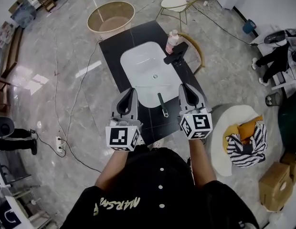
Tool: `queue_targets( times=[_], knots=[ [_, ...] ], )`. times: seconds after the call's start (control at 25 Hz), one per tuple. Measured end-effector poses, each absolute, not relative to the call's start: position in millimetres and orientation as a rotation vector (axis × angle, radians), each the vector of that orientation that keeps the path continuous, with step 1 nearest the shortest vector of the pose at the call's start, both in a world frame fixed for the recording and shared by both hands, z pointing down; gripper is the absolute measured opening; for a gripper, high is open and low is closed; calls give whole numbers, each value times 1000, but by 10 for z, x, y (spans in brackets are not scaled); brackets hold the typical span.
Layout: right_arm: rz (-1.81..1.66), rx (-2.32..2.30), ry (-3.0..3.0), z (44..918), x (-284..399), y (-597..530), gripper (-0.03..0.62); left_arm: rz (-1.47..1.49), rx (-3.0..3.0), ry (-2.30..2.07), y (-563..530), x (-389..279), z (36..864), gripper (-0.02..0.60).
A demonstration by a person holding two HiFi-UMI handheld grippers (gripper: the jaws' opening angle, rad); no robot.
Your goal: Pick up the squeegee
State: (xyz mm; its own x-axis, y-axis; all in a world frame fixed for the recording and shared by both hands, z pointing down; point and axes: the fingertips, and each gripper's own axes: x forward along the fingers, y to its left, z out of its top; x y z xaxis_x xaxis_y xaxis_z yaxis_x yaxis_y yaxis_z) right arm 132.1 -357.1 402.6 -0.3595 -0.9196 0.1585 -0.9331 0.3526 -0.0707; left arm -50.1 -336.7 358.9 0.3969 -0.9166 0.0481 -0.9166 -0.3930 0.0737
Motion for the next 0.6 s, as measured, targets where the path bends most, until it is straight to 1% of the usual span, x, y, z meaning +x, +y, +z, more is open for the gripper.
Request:
queue_targets(
  times=[0.08,0.36,0.48,0.6],
  knots=[
    [269,1679,-2485,4207,1228,-3655,4,5,2550,-1661,-3392,-521,3652,18],
    [522,1469,-2337,5176,947,-3898,82,43,2525,-1599,-3477,-582,3966,18],
    [674,1384,-2221,5724,904,-3923,125,119,2540,-1592,-3457,-549,4096,18],
    [790,1310,-2120,6200,878,-3907,139,186,2527,-1549,-3384,-467,4286,18]
  ],
)
